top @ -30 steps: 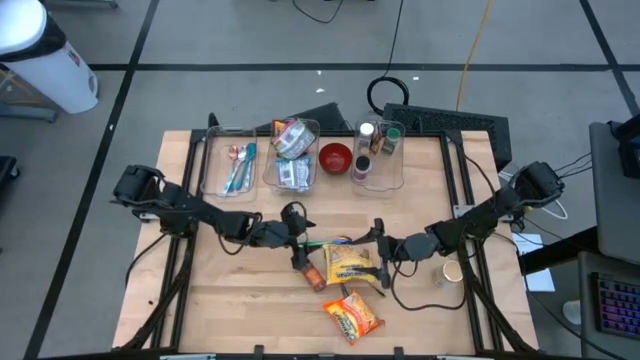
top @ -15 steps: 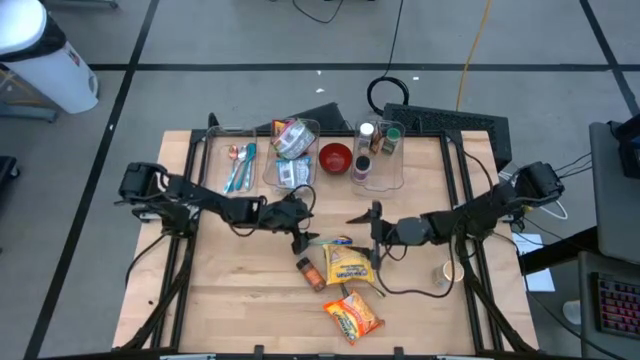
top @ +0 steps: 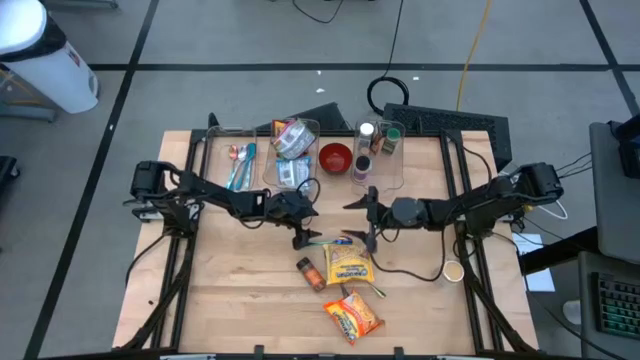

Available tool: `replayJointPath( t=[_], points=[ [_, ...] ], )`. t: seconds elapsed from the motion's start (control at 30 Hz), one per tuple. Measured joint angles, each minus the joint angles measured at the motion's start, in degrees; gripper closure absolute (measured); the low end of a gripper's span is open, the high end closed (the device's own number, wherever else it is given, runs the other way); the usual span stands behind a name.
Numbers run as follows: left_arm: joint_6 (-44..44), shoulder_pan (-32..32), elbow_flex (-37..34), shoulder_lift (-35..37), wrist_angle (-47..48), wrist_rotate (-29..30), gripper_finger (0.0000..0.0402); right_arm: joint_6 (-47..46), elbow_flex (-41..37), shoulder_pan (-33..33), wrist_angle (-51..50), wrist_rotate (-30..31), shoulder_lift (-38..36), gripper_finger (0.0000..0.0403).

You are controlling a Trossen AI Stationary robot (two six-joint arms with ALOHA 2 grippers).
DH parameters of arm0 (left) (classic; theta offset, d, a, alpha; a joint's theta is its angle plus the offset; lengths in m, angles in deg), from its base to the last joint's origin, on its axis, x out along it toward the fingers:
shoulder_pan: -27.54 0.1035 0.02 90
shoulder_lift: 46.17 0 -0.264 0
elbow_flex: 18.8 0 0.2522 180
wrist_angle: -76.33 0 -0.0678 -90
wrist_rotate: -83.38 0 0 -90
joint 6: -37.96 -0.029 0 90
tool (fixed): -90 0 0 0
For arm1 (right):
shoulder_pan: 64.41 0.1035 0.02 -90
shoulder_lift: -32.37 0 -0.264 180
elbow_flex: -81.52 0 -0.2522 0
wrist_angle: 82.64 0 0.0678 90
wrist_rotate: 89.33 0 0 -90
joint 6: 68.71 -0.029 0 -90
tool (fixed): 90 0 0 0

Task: Pick & Place Food Item
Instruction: Put the yellow noodle pack into the middle transparent bin

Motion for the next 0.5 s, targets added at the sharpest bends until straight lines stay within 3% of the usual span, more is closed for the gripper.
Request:
replayJointPath(
  t=[0.5],
  points=[
    [-1.4,-2.1,8.3,-10.5,-0.4,-9.6,0.0062,1.7,0.0,-2.4,1.8,0.0,0.0,0.0083]
  ],
)
